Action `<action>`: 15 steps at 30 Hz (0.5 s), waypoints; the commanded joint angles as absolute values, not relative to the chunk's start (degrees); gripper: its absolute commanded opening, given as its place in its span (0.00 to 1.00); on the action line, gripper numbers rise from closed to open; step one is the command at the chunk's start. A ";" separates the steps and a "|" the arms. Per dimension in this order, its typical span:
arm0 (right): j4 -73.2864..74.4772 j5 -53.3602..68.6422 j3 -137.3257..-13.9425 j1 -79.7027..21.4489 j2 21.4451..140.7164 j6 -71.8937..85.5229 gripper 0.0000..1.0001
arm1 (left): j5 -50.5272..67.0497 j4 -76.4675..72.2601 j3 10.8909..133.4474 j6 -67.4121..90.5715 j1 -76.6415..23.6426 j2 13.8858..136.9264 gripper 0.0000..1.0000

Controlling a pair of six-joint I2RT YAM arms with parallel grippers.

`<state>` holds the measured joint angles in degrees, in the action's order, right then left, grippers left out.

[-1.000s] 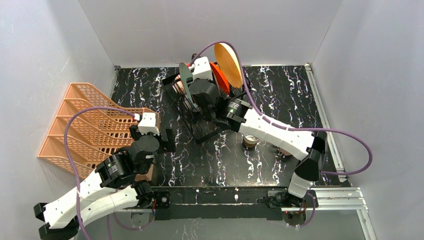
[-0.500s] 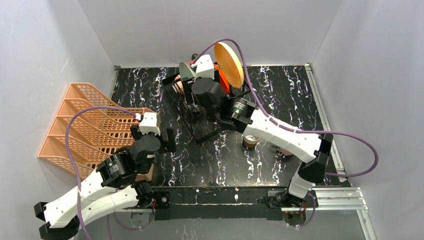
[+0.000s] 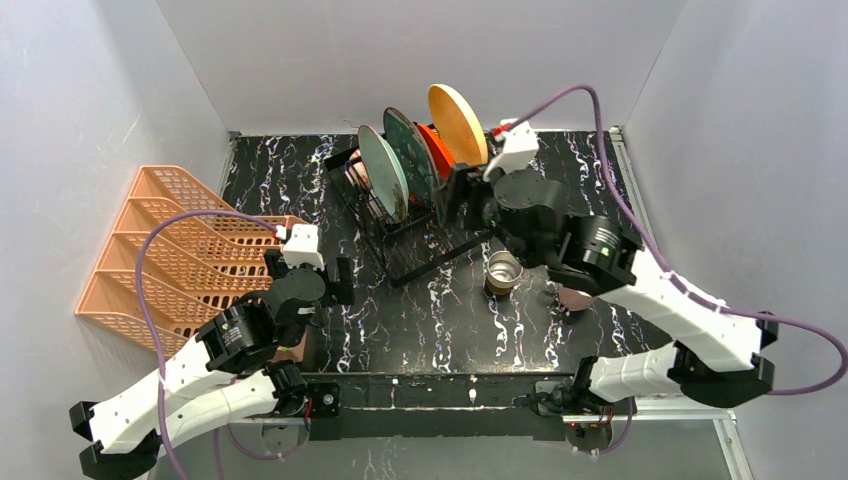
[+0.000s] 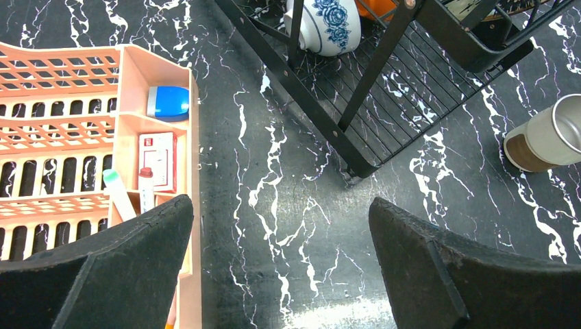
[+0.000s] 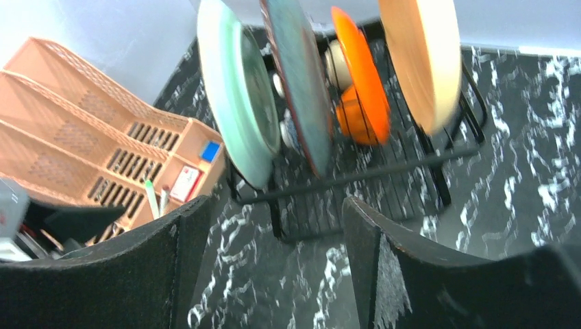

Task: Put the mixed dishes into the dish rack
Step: Insert the plate into the dish rack.

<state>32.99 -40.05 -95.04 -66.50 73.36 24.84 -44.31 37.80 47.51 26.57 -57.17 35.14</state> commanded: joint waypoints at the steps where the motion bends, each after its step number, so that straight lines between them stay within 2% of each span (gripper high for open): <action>1: 43.68 -40.18 -89.79 -66.57 68.02 33.89 0.78 | -45.33 38.01 47.64 26.10 -57.30 35.19 0.98; 9: 60.61 -43.29 -77.70 -66.47 60.36 52.38 0.74 | -45.61 38.06 47.63 26.11 -57.31 34.69 0.98; 15: 64.73 -42.04 -69.83 -63.88 61.64 57.86 0.63 | -45.36 37.96 47.63 25.95 -57.31 34.86 0.98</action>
